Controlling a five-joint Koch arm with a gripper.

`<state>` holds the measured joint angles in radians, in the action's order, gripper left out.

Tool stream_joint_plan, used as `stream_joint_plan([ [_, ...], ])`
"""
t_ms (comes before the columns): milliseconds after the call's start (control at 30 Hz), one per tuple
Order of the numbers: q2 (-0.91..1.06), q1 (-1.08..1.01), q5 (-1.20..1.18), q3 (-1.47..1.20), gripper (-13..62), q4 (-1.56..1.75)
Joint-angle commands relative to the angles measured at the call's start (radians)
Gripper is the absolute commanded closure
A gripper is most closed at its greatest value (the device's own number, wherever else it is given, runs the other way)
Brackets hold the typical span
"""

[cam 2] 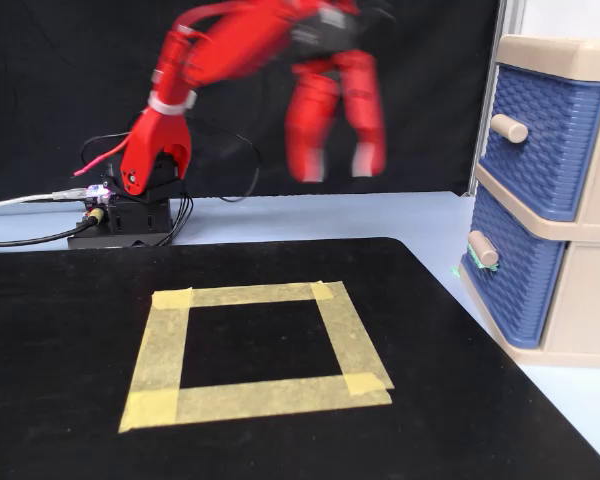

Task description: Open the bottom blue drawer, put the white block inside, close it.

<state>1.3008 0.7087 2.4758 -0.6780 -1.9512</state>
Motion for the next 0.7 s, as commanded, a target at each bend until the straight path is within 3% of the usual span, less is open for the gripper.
stream_joint_plan([
  [0,0.193,-0.098,-0.367,-0.123,15.5,-0.077],
  [167,0.474,-0.535,-0.887,-0.735,15.6,0.097],
  [300,0.647,-0.729,-1.123,-1.147,15.6,0.344],
  [600,1.046,-0.822,-1.212,-1.692,15.3,0.472],
  [667,1.049,-0.824,-1.209,-1.752,15.3,0.446],
])
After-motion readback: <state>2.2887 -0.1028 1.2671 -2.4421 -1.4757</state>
